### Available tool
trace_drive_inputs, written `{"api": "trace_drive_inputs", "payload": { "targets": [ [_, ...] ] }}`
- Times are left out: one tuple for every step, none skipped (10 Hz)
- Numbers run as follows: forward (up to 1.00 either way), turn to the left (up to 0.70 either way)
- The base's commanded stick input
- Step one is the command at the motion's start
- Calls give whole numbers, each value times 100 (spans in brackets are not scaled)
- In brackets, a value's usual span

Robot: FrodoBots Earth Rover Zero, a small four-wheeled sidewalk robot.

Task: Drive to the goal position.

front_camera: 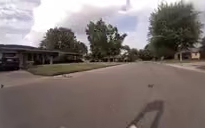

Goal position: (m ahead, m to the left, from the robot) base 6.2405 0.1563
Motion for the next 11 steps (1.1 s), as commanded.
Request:
{"api": "trace_drive_inputs", "payload": {
  "targets": [
    [100,0],
    [100,0],
    [100,0],
    [100,0],
    [100,0],
    [100,0],
    [100,0],
    [100,-18],
    [100,-20],
    [100,-21],
    [100,-22]
  ]
}}
